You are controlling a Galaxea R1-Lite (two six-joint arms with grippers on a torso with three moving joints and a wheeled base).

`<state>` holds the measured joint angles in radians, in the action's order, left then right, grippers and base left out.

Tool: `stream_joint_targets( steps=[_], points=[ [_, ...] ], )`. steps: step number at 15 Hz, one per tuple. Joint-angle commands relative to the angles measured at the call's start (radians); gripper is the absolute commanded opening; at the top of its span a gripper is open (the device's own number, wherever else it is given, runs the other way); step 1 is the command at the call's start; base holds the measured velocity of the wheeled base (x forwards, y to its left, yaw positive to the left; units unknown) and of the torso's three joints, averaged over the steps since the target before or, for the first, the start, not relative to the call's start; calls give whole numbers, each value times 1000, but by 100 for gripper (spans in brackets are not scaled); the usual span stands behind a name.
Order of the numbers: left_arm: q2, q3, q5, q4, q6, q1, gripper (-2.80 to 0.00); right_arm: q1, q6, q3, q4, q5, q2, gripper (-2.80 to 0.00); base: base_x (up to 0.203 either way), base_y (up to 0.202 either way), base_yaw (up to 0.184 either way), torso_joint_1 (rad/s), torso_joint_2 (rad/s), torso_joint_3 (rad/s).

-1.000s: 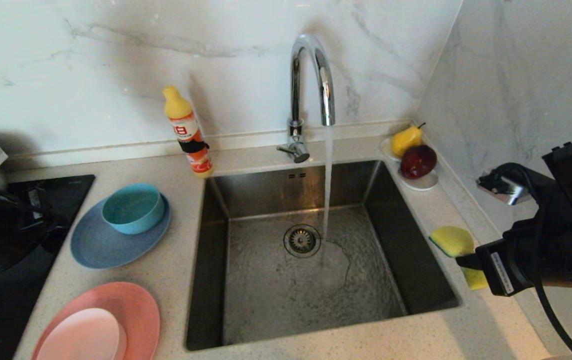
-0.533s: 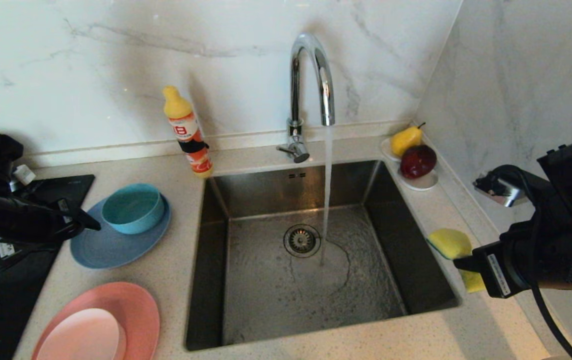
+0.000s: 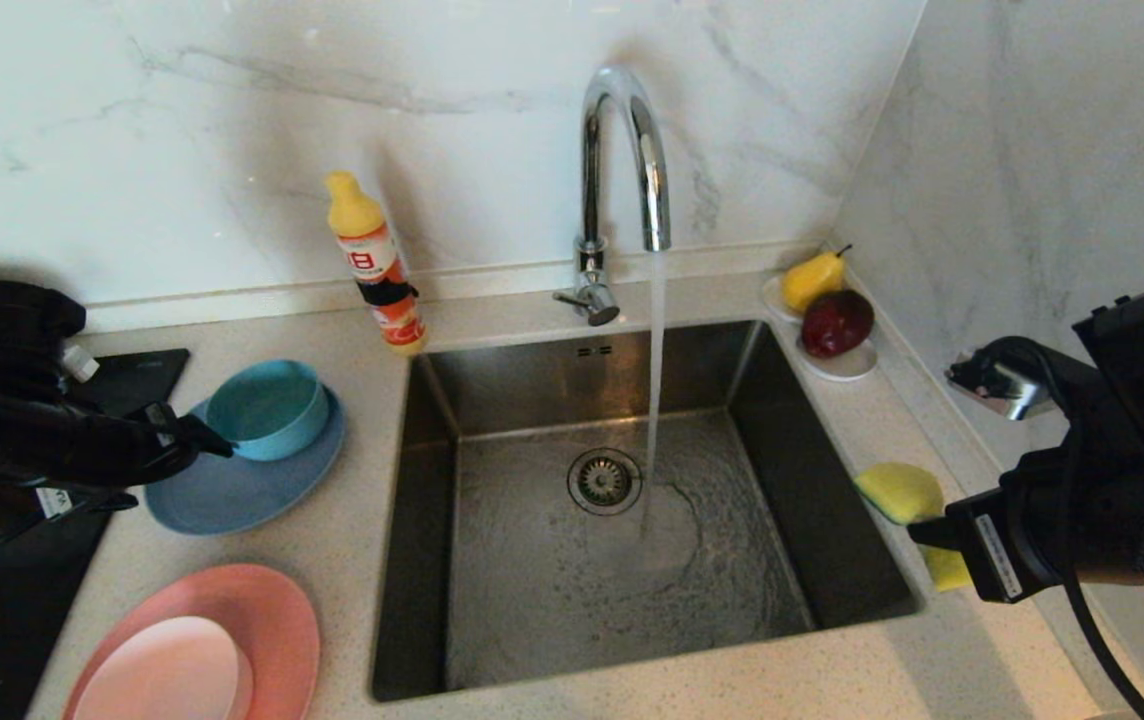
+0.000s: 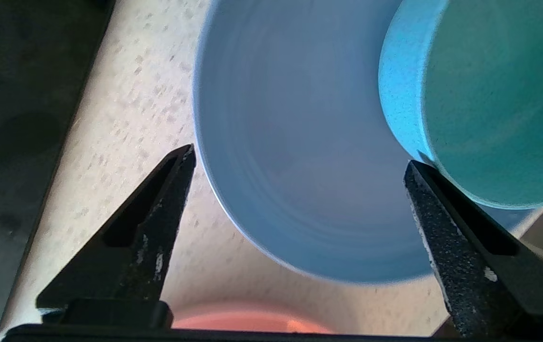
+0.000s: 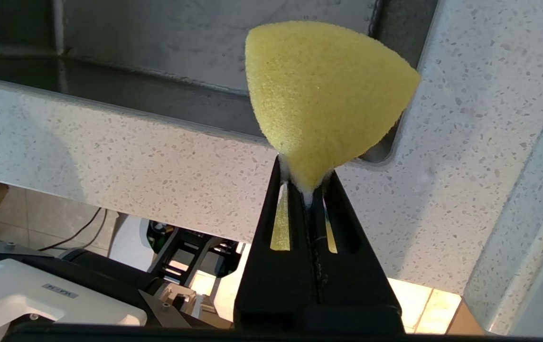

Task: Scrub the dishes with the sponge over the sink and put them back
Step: Pick up a bowl and the sponge

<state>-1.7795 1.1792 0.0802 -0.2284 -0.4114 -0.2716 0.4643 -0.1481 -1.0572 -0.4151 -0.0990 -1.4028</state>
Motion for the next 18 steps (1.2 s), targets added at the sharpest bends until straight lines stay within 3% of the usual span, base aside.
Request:
stream_joint_targets(
  steps=[1, 6, 12, 18],
  points=[
    [-18, 11, 0, 3, -5, 10, 0, 1, -1, -3, -1, -1, 1, -280, 0, 0, 0, 0, 0, 0],
    [50, 45, 69, -7, -56, 9, 0, 1, -1, 2, -1, 1, -2, -280, 0, 0, 0, 0, 0, 0],
    [82, 46, 76, -3, -64, 11, 0, 1, -1, 26, -1, 1, 7, -280, 0, 0, 0, 0, 0, 0],
    [-26, 51, 66, 4, -149, 58, 0, 1, -1, 33, 2, 1, -4, -280, 0, 0, 0, 0, 0, 0]
  ],
)
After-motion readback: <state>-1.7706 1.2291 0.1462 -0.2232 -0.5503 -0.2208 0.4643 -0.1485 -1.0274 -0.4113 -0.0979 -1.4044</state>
